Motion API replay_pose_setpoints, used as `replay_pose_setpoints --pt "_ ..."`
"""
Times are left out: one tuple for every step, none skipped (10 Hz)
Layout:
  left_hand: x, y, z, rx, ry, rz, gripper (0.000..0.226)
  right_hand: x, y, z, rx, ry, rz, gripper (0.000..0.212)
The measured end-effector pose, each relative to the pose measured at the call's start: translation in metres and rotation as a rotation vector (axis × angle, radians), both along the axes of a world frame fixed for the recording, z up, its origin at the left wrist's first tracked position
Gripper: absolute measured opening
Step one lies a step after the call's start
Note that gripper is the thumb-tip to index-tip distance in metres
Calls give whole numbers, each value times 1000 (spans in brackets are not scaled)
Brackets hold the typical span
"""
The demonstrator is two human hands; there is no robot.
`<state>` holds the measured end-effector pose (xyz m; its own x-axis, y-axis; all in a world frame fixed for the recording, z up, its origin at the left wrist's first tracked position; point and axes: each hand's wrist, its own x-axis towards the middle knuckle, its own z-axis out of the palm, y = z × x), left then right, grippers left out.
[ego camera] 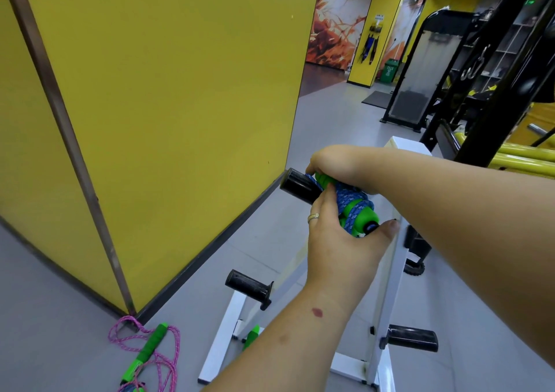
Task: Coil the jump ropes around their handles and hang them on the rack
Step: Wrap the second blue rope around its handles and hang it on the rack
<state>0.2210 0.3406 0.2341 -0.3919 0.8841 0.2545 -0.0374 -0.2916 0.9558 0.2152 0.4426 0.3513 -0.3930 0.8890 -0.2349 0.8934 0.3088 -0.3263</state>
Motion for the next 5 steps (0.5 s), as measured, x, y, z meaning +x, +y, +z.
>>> replay_pose_setpoints --pt "-3 -3 -4 -9 -26 -12 84 -2 2 -4 43 -17 18 37" --pt "-4 -10 -11 -33 -59 -34 85 0 -4 -5 106 -49 28 20" --pt "-3 -17 -14 -47 -40 -53 87 5 -2 -8 171 -112 82 26" --pt "-5 -22 -14 -85 -26 -58 86 7 -7 -3 180 -138 114 33" --pt "-13 -24 -16 -135 -38 -68 83 11 -11 -2 207 -187 179 37"
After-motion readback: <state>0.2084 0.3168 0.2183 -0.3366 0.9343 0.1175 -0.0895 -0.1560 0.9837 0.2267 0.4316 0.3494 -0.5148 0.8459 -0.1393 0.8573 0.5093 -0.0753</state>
